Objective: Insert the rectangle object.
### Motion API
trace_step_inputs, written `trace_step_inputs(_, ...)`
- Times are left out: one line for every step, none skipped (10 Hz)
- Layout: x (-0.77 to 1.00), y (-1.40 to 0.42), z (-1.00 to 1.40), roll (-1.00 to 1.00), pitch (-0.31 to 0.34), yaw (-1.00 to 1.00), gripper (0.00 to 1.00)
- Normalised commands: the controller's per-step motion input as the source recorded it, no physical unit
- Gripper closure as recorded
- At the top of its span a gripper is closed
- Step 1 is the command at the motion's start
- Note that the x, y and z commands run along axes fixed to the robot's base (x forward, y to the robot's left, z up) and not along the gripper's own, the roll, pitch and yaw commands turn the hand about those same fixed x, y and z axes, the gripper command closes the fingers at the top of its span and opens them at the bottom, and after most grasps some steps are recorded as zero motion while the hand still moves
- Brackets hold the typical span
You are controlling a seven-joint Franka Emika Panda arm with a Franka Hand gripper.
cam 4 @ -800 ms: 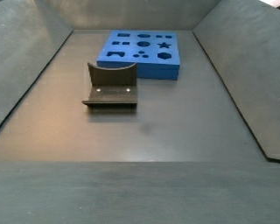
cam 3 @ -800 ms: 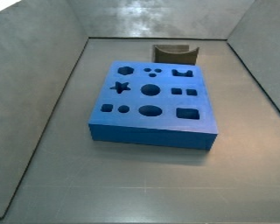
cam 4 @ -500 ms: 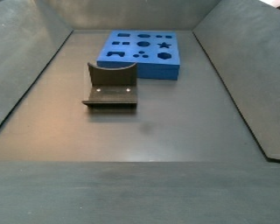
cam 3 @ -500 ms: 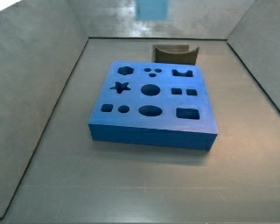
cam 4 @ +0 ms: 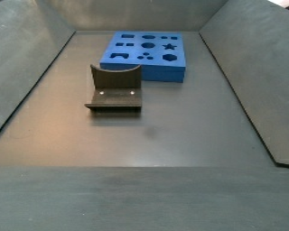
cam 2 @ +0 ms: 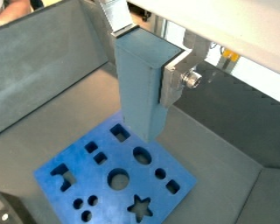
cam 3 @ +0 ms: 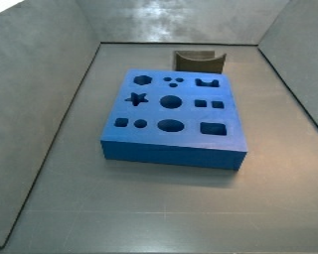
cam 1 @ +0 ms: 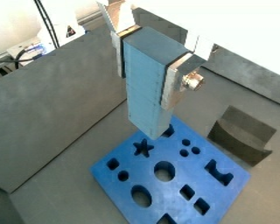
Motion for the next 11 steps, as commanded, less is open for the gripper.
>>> trace_step_inputs(0.83,0.05,-1.0,-0.01,0.0,0.0,1.0)
trace_step_inputs(0.83,0.0,-1.0,0.0,0.0,0.0,1.0)
trace_step_inputs(0.84,0.0,-1.0,0.0,0.0,0.0,1.0)
trace_step_inputs(0.9,-0.25,-1.0,0.0,0.0,0.0,1.0)
trace_step_inputs(0.71,-0.43,-0.9,-0.04,-0.034,-0.07,1.0)
trace_step_inputs(0.65,-0.44,-0.84,-0.05,-0.037,-0.1,1.0)
trace_step_inputs(0.76,-0.32,-1.0,0.0,0.0,-0.15,1.0)
trace_step_inputs(0.68,-0.23,-0.97,0.11,0.034,-0.22,1.0)
trace_step_inputs(0.65,-0.07,-0.84,0.19,0.084,-0.29,1.0)
trace_step_inputs(0.69,-0.01,-0.75,0.21,0.127,-0.22,1.0)
trace_step_inputs(0.73,-0.05,-0.73,0.2,0.13,-0.17,1.0)
